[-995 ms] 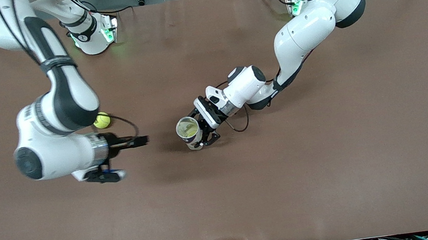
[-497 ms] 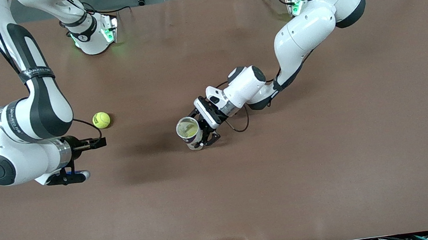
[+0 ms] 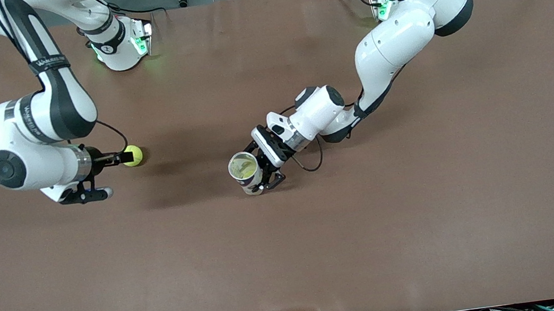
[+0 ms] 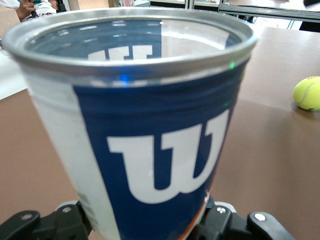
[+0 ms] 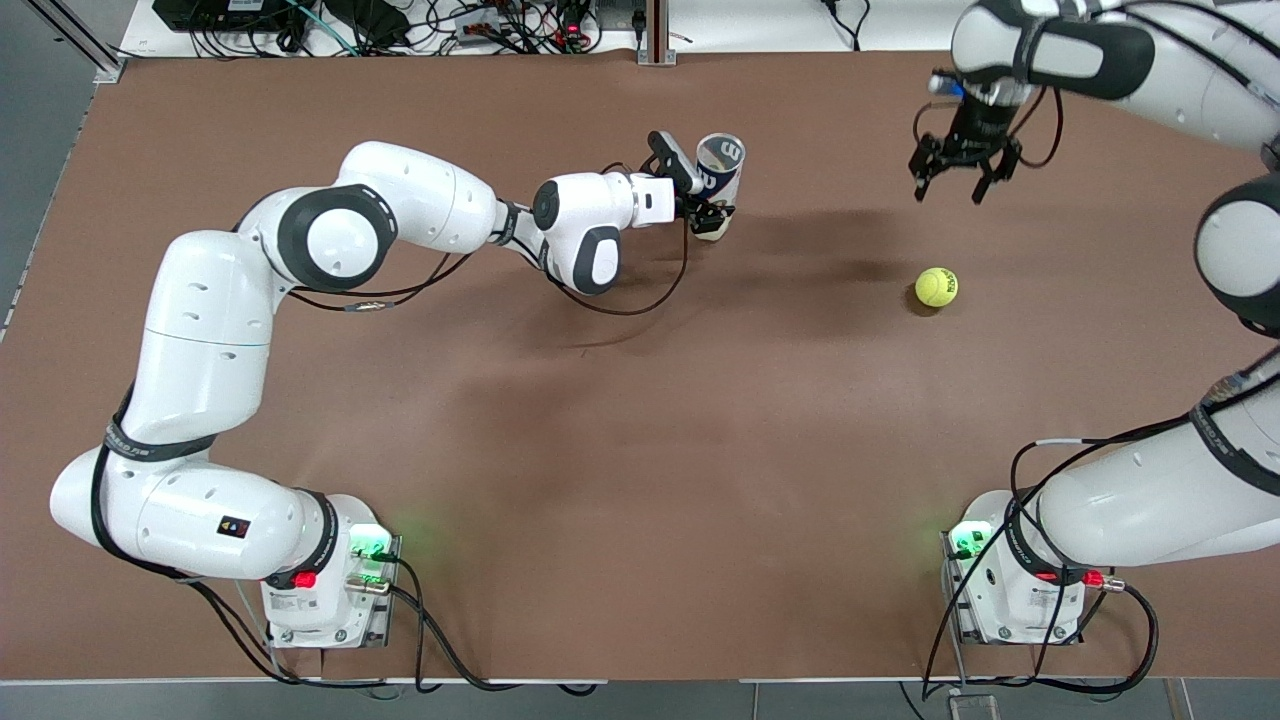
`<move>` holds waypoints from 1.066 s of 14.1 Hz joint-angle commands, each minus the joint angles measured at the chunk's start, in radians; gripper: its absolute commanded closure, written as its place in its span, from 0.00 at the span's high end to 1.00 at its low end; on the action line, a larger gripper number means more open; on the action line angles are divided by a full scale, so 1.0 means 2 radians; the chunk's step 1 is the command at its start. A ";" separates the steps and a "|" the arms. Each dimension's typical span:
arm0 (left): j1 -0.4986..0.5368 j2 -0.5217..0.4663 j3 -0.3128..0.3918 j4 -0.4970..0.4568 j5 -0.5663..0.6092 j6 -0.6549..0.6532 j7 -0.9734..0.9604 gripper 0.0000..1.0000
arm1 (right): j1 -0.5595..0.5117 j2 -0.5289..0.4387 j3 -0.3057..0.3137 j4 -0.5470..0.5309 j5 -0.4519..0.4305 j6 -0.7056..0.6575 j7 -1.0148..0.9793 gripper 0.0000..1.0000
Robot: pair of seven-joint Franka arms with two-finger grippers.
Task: Insert tennis ball vertically with right arm
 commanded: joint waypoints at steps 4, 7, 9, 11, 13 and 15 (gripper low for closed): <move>-0.004 0.004 0.009 0.008 0.005 0.004 0.002 0.78 | -0.010 -0.024 0.006 -0.130 -0.010 0.133 -0.011 1.00; -0.005 0.004 0.009 0.008 0.005 0.004 0.002 0.78 | -0.013 -0.014 0.006 -0.133 -0.010 0.145 -0.011 1.00; -0.004 0.004 0.010 0.007 0.005 0.004 0.003 0.78 | -0.017 0.000 0.005 -0.132 -0.011 0.157 -0.012 1.00; -0.005 0.004 0.010 0.007 0.005 0.004 0.002 0.78 | -0.021 0.012 0.005 -0.132 -0.012 0.170 -0.012 1.00; -0.005 0.004 0.010 0.007 0.005 0.004 0.002 0.78 | -0.025 0.020 0.005 -0.133 -0.012 0.178 -0.012 1.00; -0.005 0.004 0.009 0.006 0.005 0.004 0.002 0.78 | -0.026 0.030 0.005 -0.133 -0.012 0.181 -0.012 1.00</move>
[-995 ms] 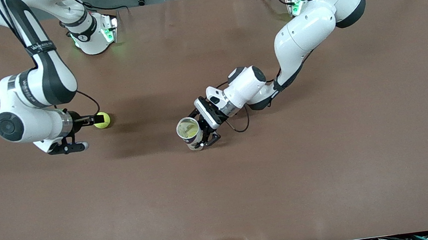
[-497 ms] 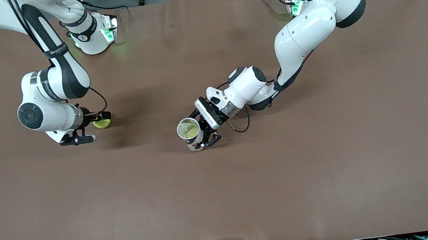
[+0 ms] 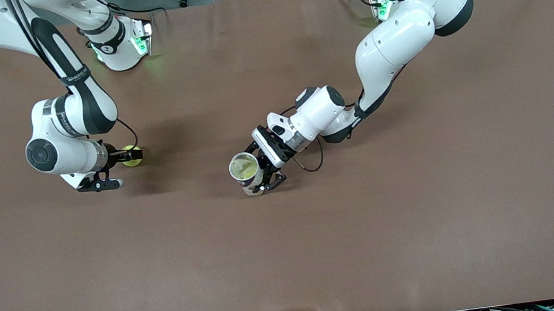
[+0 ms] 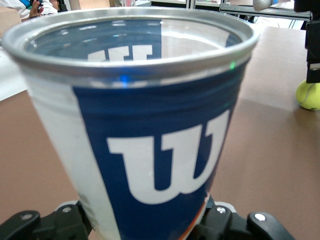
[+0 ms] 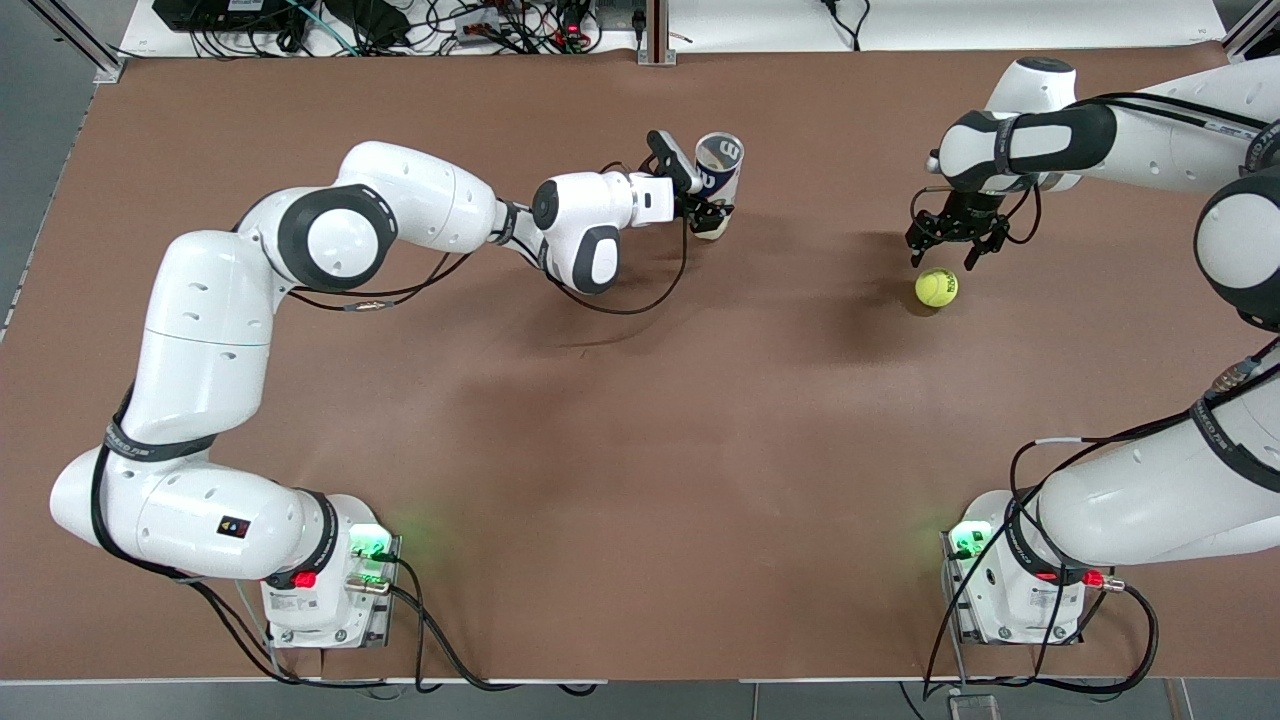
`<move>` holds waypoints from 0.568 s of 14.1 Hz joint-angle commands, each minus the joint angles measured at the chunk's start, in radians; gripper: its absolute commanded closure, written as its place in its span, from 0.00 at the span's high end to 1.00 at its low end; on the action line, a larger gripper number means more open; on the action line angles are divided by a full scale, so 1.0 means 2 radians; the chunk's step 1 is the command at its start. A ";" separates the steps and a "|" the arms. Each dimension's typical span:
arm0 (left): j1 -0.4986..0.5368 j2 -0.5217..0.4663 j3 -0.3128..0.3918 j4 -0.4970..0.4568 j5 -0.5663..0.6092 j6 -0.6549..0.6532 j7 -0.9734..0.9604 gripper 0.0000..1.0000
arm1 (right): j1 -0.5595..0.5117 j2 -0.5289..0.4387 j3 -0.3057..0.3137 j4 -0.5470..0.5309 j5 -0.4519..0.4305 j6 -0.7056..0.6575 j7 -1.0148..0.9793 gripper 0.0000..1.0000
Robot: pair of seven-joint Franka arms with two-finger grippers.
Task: Insert tennis ball vertically with right arm
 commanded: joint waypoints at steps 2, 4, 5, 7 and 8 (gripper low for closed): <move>-0.005 0.004 0.009 0.005 0.005 0.004 0.002 0.78 | -0.011 0.013 0.007 -0.008 -0.008 0.009 -0.005 1.00; -0.005 0.004 0.009 0.005 0.005 0.004 0.001 0.79 | -0.012 0.022 0.007 -0.008 -0.007 0.007 -0.004 1.00; -0.006 0.004 0.008 0.005 0.005 0.004 -0.001 0.79 | -0.014 0.025 0.007 -0.008 -0.007 0.007 -0.004 1.00; -0.008 0.004 0.009 0.006 0.004 0.004 -0.001 0.79 | -0.018 0.028 0.007 -0.008 -0.007 0.003 -0.004 1.00; -0.008 0.004 0.008 0.006 0.004 0.004 -0.001 0.78 | -0.018 0.028 0.007 -0.008 -0.007 0.002 -0.003 1.00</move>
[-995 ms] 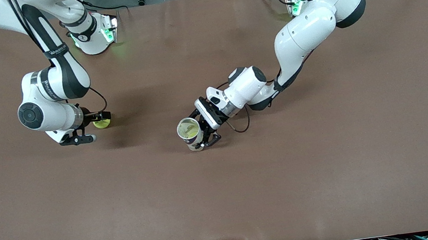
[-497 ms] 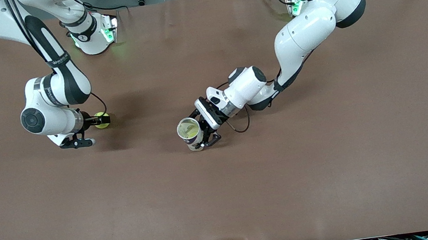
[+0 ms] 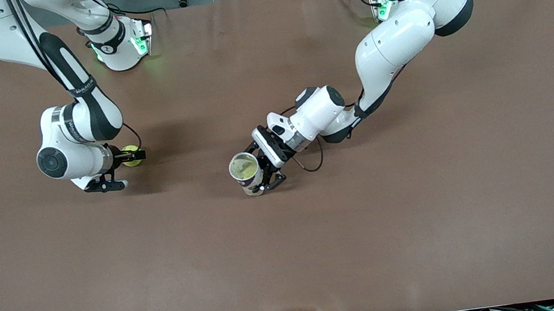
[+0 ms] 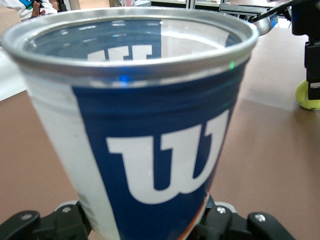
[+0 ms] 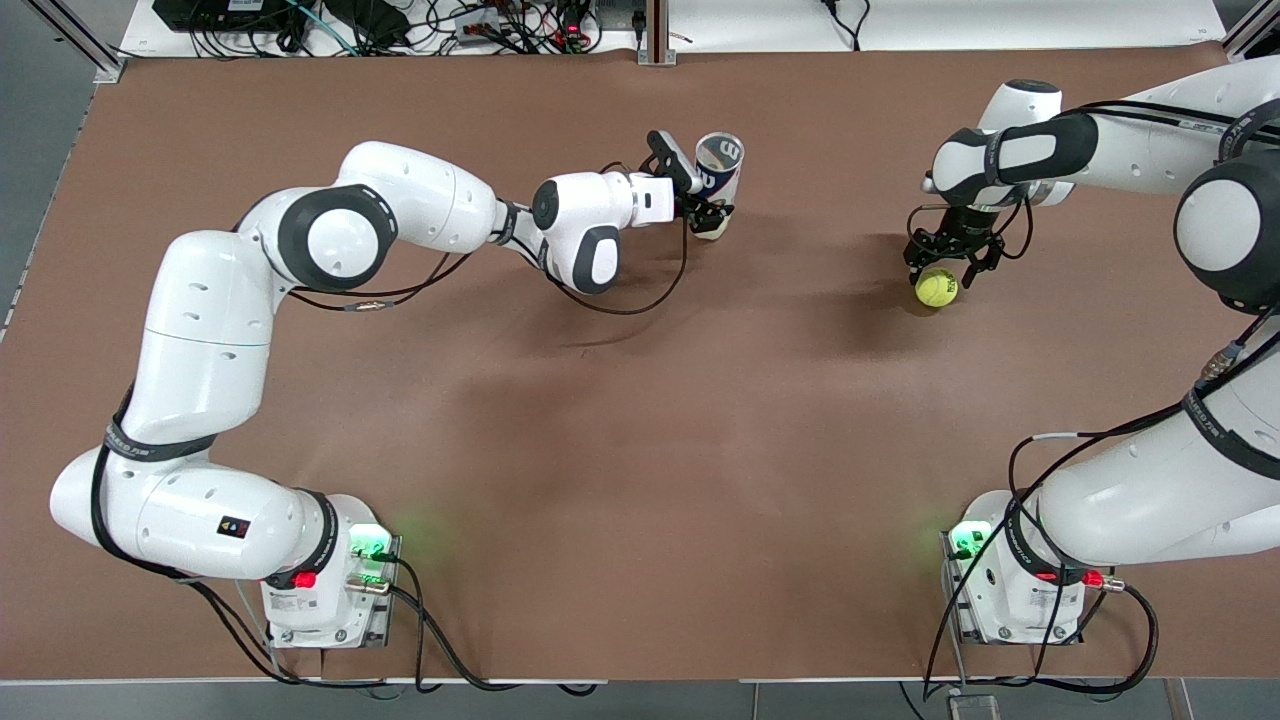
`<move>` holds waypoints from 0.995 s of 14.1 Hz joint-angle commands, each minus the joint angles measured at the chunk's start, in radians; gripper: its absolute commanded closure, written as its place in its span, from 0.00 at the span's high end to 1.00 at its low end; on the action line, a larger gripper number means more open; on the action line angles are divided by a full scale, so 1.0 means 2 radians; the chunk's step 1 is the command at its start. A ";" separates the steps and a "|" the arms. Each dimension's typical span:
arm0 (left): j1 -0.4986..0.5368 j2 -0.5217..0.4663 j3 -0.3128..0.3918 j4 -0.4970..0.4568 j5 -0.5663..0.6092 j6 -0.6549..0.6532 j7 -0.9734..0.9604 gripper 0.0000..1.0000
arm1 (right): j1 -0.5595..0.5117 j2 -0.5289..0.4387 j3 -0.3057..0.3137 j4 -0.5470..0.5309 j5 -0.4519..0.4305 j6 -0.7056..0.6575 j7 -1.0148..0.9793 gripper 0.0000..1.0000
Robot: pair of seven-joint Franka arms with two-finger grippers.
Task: Insert tennis ball vertically with right arm
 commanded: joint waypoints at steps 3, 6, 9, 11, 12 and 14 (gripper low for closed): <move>-0.009 0.004 0.008 0.006 0.004 0.004 -0.002 0.78 | -0.017 0.002 0.007 -0.006 -0.006 0.001 -0.002 1.00; -0.008 0.004 0.008 0.005 0.005 0.004 -0.002 0.78 | -0.017 0.008 0.008 -0.006 -0.006 0.001 -0.002 0.97; -0.009 0.004 0.008 0.006 0.004 0.004 -0.002 0.78 | -0.015 0.013 0.008 -0.004 -0.005 0.001 -0.001 0.91; -0.008 0.004 0.008 0.005 0.004 0.004 -0.002 0.78 | -0.015 0.013 0.009 -0.003 -0.005 0.000 -0.001 0.74; -0.008 0.004 0.008 0.003 0.005 0.004 -0.002 0.78 | -0.015 0.013 0.009 -0.002 -0.005 -0.001 0.001 0.51; -0.008 0.004 0.008 0.004 0.005 0.004 -0.002 0.78 | -0.016 0.012 0.009 -0.001 -0.003 -0.001 0.002 0.31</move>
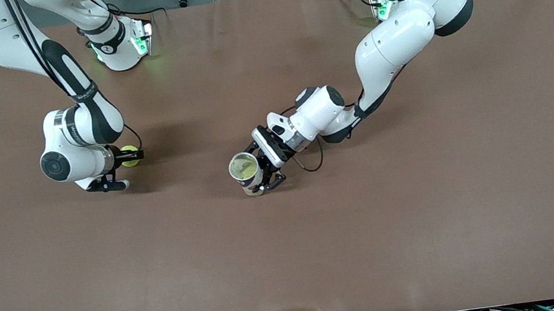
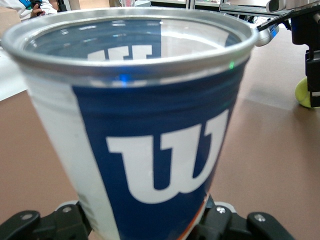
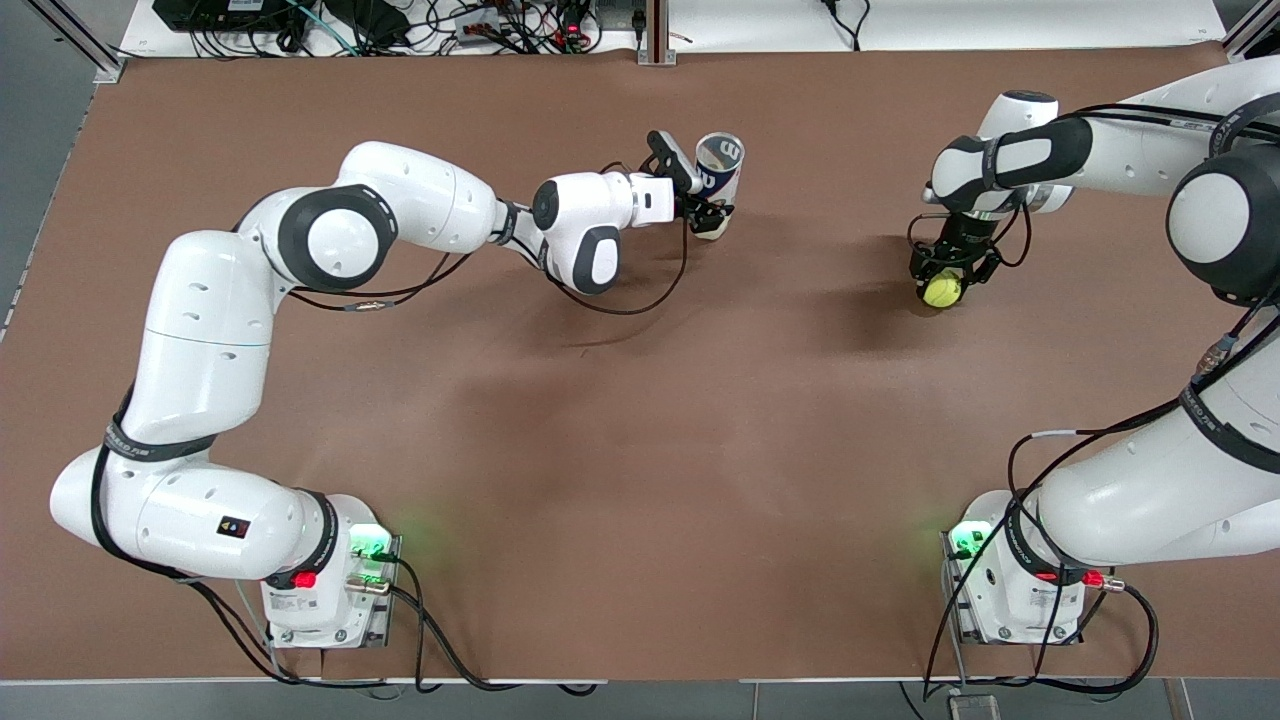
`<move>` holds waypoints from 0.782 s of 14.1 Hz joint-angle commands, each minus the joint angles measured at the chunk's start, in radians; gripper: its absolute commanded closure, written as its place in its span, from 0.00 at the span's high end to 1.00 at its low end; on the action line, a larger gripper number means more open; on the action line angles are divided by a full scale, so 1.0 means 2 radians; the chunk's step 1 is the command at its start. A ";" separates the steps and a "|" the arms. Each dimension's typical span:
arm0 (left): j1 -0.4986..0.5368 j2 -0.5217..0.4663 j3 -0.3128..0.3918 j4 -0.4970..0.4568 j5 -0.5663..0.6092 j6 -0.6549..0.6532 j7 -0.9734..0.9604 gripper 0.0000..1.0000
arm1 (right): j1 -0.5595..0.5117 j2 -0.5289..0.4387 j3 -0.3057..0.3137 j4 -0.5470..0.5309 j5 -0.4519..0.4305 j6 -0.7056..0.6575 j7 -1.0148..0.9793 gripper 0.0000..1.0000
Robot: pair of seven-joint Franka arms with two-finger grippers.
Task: Insert tennis ball vertically with right arm
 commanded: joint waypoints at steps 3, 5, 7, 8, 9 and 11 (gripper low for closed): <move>-0.008 0.004 0.008 0.005 0.005 0.003 -0.002 0.78 | -0.011 -0.009 0.008 0.010 0.004 -0.011 0.010 0.22; -0.008 0.004 0.008 0.005 0.005 0.003 -0.002 0.78 | -0.009 -0.016 0.010 0.083 0.005 -0.110 0.012 0.16; -0.008 0.004 0.008 0.005 0.005 0.003 -0.002 0.78 | -0.005 -0.012 0.011 0.208 0.008 -0.237 0.012 0.12; -0.008 0.004 0.007 0.005 0.004 0.003 -0.002 0.79 | -0.002 -0.010 0.012 0.248 0.025 -0.264 0.011 0.11; -0.008 0.004 0.007 0.006 0.004 0.003 -0.002 0.79 | 0.004 -0.010 0.012 0.265 0.056 -0.267 0.011 0.10; -0.008 0.004 0.007 0.006 0.004 0.003 -0.002 0.78 | 0.020 -0.010 0.011 0.287 0.125 -0.264 0.012 0.09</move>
